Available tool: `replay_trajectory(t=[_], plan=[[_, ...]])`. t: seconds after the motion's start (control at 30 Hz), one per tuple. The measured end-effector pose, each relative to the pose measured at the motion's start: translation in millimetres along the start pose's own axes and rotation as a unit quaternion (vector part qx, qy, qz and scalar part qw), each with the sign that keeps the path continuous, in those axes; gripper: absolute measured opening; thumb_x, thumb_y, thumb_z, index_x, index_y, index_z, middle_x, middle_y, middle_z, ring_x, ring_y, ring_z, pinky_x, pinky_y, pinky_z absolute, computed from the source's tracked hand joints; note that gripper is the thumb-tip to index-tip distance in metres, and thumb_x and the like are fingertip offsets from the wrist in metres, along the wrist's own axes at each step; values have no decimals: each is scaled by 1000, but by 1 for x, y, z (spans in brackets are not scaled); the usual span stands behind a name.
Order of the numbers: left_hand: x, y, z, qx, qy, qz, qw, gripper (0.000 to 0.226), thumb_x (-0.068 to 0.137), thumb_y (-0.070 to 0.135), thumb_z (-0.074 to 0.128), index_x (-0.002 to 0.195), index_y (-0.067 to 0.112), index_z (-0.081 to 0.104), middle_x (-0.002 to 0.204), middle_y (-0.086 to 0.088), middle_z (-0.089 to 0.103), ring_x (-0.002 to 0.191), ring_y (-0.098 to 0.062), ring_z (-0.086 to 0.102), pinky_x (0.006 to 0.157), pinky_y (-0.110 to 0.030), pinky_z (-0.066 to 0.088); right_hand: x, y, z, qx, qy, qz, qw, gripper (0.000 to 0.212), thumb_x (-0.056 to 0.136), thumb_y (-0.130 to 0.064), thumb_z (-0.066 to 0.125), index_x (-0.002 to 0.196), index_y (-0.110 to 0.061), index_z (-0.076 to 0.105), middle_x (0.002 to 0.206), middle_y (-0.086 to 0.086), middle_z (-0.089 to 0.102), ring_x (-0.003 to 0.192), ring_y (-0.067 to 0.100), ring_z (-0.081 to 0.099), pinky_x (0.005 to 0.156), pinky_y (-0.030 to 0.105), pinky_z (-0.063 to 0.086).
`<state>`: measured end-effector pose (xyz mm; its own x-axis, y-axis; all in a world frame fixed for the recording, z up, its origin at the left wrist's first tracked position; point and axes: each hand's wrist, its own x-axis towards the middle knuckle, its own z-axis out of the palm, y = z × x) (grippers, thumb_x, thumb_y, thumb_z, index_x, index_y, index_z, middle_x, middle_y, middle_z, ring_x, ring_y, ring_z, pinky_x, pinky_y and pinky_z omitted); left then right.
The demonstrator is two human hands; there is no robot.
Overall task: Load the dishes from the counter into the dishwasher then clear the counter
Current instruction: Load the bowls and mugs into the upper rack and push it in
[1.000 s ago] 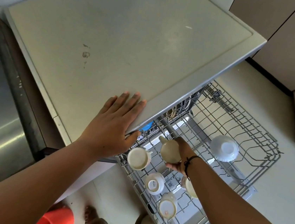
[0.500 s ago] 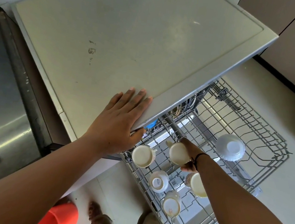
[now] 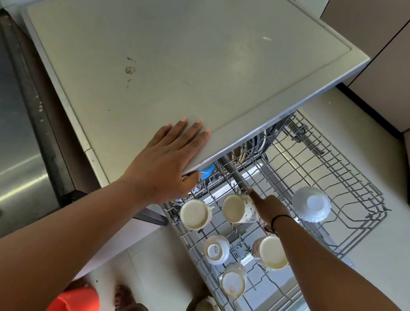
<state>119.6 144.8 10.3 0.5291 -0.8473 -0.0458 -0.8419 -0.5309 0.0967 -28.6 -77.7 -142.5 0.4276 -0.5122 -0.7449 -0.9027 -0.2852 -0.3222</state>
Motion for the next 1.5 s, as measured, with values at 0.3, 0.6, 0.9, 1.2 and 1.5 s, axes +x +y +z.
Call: replay_trajectory(t=[0.3,0.6,0.9,1.2,1.5], plan=[[-9,4,-1,12,12,3,1000,76,90,47,38,153,20,4,161,-1,4,148,-20,-2,117,-33,-4,-10,-6,27,-64,18,-50,997,59,87,-52,55,132,-14,48,99,5,64,79,19,64,68,31,54],[-9,0,2,-13,17,13,1000,74,94,47,39,153,20,2,161,-2,2,148,-22,-2,119,-35,-2,-1,9,21,164,33,69,984,36,94,-29,58,108,4,58,74,16,58,57,27,56,57,36,51],[-10,-1,0,-16,26,13,999,74,94,47,41,153,20,4,161,-2,4,148,-23,0,119,-36,-1,-2,2,40,49,51,54,996,42,98,-33,45,125,-2,52,97,14,65,77,24,61,60,30,47],[-9,-1,2,-16,33,8,999,74,92,48,44,152,21,11,161,-2,10,148,-23,5,120,-38,4,-21,14,28,-21,65,-39,997,57,94,-40,51,140,-11,37,125,17,59,106,32,59,87,38,47],[-25,-3,-5,-93,28,-25,995,70,96,56,34,153,23,9,161,0,4,148,-19,1,120,-36,0,-87,-20,-39,20,189,-105,976,58,92,-43,54,139,-16,36,127,10,59,101,27,59,90,34,46]])
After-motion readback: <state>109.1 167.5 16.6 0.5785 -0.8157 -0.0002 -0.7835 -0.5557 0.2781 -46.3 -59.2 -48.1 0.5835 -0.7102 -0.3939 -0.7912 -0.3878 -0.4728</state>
